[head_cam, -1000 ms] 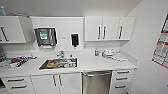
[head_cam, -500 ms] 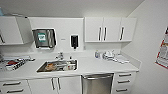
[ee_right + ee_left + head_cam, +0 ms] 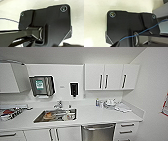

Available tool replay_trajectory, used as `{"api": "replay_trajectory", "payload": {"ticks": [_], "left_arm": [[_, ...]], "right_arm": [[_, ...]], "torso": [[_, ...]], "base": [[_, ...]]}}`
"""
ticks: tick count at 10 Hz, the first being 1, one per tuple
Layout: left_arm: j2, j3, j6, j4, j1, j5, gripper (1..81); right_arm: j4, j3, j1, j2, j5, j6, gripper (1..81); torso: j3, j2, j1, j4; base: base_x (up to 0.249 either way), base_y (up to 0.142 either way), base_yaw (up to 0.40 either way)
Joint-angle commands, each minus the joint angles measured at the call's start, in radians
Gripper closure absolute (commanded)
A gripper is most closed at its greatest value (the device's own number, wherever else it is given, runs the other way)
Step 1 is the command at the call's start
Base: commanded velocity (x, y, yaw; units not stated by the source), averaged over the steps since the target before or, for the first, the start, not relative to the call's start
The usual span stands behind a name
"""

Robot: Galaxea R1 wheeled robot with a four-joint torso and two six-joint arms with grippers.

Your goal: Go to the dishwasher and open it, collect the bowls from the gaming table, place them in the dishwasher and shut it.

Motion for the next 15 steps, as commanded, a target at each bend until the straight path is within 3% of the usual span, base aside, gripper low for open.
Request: {"api": "replay_trajectory", "payload": {"ticks": [1,15], "left_arm": [[-0.014,0.005,-0.001,-0.005,-0.055,0.05,1.0],[-0.001,0.005,-0.001,0.001,-0.054,0.05,1.0]], "right_arm": [[0.008,0.004,0.059,-0.021,-0.06,-0.003,1.0],[0.008,-0.01,0.053,-0.013,-0.057,-0.005,1.0]], "torso": [[0.0,0.0,0.0,0.0],[0.0,0.0,0.0,0.0]], "base": [[0.157,0.0,0.0],[0.153,0.0,0.0]]}}
